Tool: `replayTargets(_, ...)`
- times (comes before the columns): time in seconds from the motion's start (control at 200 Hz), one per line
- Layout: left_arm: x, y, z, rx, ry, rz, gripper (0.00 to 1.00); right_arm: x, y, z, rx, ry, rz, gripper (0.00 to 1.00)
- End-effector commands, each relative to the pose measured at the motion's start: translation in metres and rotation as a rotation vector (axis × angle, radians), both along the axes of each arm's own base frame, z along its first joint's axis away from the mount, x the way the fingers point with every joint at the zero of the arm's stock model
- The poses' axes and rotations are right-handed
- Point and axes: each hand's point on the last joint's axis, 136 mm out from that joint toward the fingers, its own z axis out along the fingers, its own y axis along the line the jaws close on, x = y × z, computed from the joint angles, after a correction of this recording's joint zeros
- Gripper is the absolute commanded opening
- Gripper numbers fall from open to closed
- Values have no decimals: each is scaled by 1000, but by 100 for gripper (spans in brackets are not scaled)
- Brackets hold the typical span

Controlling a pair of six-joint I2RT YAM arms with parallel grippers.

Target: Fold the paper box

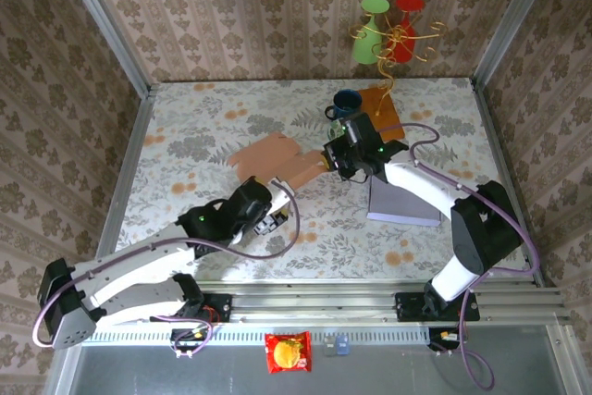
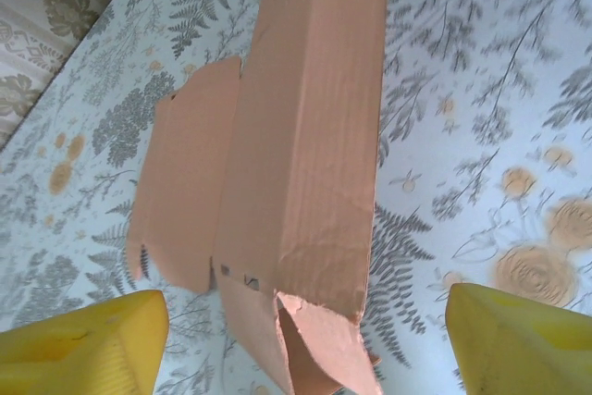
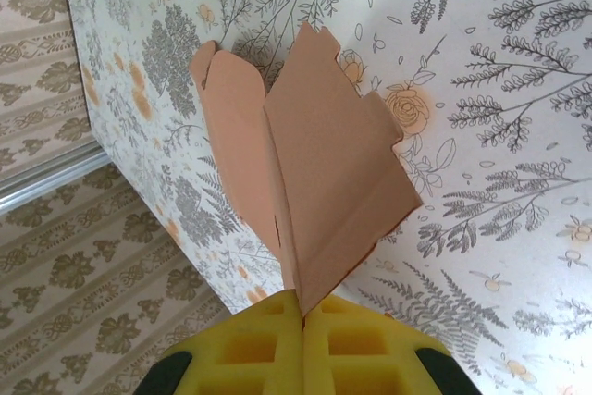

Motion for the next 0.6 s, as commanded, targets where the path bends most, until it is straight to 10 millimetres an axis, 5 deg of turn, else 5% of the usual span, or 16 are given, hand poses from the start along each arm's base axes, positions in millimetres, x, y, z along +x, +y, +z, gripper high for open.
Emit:
replayTargets(0.0, 12, 16, -8, 168, -81, 30, 80, -12, -8, 12, -2, 68, -16, 0)
replayTargets(0.185, 15, 11, -10, 197, -98, -2, 69, -14, -15, 22, 1, 78, -25, 0)
replayTargets(0.435, 15, 1, -1, 171, -131, -56, 35, -17, -13, 25, 22, 105, -10, 0)
replayTargets(0.595, 16, -2, 8, 164, -136, -68, 1, -16, -14, 31, 33, 102, -16, 0)
